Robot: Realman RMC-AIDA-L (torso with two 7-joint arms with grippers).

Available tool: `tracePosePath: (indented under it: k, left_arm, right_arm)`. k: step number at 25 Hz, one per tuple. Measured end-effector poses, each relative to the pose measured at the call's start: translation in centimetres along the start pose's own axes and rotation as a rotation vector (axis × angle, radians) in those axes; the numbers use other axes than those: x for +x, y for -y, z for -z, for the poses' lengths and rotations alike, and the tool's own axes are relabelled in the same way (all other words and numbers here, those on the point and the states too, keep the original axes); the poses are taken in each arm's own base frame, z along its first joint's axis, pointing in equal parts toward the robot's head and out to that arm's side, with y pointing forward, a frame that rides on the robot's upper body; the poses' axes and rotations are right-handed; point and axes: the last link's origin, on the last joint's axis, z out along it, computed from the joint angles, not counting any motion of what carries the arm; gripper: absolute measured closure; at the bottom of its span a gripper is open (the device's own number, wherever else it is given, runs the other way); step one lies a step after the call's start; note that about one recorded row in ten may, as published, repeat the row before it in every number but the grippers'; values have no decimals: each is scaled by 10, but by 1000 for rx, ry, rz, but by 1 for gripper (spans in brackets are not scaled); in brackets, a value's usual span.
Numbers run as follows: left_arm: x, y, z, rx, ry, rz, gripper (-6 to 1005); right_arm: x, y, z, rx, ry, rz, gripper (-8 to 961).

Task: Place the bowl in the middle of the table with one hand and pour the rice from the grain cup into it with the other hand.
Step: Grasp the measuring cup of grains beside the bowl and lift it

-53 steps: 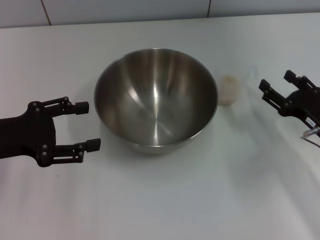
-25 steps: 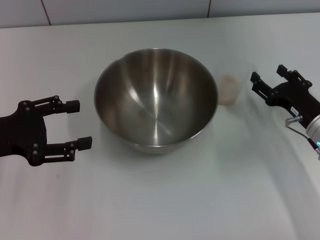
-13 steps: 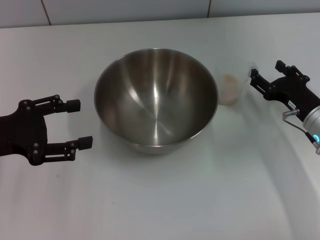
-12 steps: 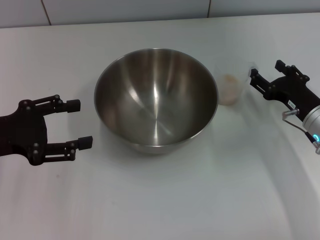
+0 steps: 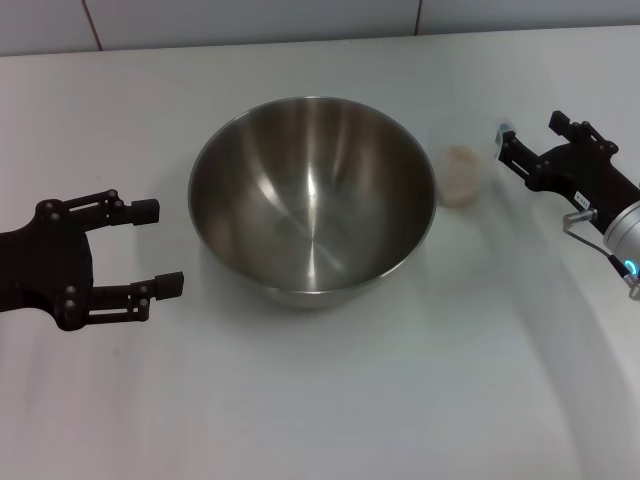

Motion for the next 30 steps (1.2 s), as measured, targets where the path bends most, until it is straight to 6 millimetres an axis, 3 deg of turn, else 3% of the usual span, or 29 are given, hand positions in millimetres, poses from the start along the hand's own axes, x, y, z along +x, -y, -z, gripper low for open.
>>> tracePosePath:
  k: [24, 30]
  left_arm:
    - [0, 0, 1, 5, 0, 2, 170]
    - [-1, 0, 1, 5, 1, 2, 170]
  right_arm:
    - [1, -2, 0, -11, -3, 14, 192]
    - [1, -1, 0, -6, -2, 12, 512]
